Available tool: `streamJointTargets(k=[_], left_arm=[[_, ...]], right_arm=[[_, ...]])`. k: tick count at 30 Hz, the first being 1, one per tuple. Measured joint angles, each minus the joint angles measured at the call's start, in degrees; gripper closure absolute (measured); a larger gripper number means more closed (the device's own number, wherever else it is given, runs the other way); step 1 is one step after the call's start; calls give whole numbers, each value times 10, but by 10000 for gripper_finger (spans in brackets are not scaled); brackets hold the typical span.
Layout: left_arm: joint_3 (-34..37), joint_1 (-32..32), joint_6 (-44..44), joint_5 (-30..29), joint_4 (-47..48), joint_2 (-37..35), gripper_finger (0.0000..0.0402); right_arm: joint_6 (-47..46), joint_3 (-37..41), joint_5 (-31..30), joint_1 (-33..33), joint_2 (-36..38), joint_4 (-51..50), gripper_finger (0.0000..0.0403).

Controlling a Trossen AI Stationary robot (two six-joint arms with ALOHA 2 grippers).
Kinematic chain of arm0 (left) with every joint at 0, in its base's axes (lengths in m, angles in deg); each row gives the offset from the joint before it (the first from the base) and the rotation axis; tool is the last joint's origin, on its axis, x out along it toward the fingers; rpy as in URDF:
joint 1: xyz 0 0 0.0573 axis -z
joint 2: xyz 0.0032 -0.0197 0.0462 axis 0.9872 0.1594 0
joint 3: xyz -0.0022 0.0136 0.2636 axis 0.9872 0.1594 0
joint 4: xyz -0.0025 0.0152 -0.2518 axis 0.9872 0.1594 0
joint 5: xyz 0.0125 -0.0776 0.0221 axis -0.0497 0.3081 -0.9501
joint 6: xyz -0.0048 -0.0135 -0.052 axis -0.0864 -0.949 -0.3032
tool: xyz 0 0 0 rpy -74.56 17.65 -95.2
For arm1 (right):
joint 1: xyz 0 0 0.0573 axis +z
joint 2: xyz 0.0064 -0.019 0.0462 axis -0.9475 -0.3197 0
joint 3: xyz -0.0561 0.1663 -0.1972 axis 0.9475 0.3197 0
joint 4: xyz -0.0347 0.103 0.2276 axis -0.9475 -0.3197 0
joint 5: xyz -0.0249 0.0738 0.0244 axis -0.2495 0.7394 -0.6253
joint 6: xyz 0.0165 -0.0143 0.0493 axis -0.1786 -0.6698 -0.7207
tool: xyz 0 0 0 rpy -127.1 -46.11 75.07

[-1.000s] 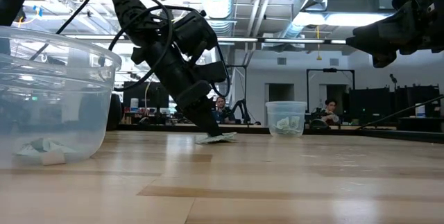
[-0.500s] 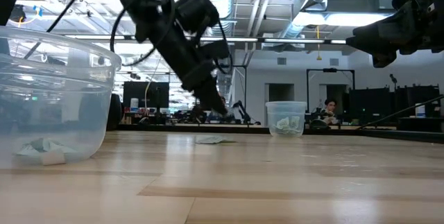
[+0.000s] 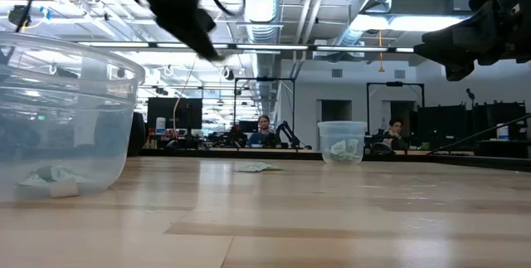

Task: Pick and place Stevia / Truvia into bins
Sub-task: Put the stevia packet into the bottom container

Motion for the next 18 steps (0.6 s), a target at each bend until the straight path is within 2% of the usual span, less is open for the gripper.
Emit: streamJointTargets(k=[4,9,14,18], left_arm=[[24,63,-4,45,26,-72,400],[55,150,-44,56,10,-134,400],[99,213,-65,89,-40,-145,400],[125,231,-72,84,-63,-129,400]], right_arm=[[0,0,0,0,0,0,243],[0,0,0,0,0,0,243],[0,0,0,0,0,0,243],[0,0,0,0,0,0,243]])
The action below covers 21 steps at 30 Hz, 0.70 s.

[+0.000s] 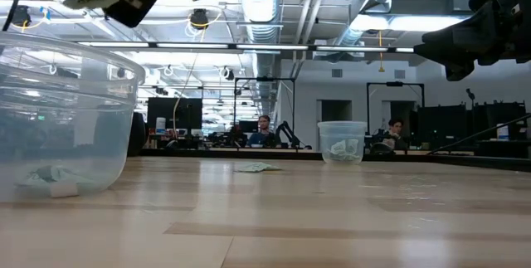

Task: Pick and place Stevia / Truvia into bins
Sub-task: Put the stevia packet into the bottom container

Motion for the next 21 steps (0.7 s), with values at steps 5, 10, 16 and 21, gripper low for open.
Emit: streamJointTargets(k=[5,10,16,21], left_arm=[[6,0,-4,23,-28,14,400],[6,0,-4,52,-43,42,400],[6,-25,-8,145,-62,87,400],[6,-44,-20,182,-66,99,400]], right_arm=[[0,0,0,0,0,0,243],[0,0,0,0,0,0,243],[0,0,0,0,0,0,243],[0,0,0,0,0,0,243]])
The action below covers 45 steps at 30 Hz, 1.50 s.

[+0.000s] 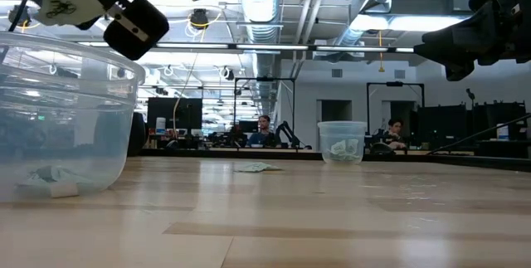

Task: Pick and place Stevia / Truvia into bins
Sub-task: Put the stevia packet into the bottom container

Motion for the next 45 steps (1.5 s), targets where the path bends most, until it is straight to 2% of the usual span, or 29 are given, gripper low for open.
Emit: streamJointTargets(k=[9,22,28,33,38,40,43,45], left_arm=[[0,-14,0,-4,-5,0,397],[0,-14,-13,-4,-3,0,308],[-7,-27,32,-5,4,-5,298],[-30,-49,65,-81,34,-23,308],[-49,-78,86,-271,45,-34,313],[-52,-94,102,-324,44,-34,313],[-54,-123,129,-342,19,-28,313],[-54,-144,143,-314,5,-28,313]], right_arm=[[0,0,0,0,0,0,243],[0,0,0,0,0,0,243],[0,0,0,0,0,0,243],[0,0,0,0,0,0,243],[0,0,0,0,0,0,243],[0,0,0,0,0,0,243],[0,0,0,0,0,0,243],[0,0,0,0,0,0,243]])
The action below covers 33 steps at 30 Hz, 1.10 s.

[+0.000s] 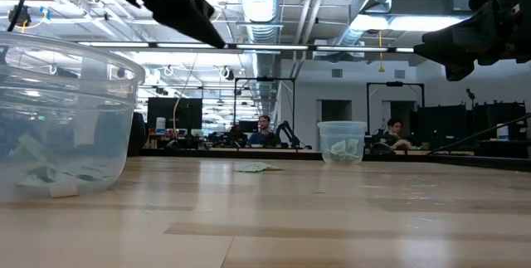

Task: Pick and place Stevia / Truvia into bins
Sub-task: Put the stevia packet into the bottom container

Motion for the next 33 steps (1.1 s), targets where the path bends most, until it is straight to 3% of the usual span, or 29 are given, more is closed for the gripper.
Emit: streamJointTargets(k=[7,14,20,33], left_arm=[[0,-56,22,82,-41,30,313],[0,-78,75,100,-85,115,313],[-11,-88,95,188,-145,198,313],[-51,-97,106,220,-151,287,313]], right_arm=[[0,0,0,0,0,0,243],[0,0,0,0,0,0,243],[0,0,0,0,0,0,243],[0,0,0,0,0,0,243]])
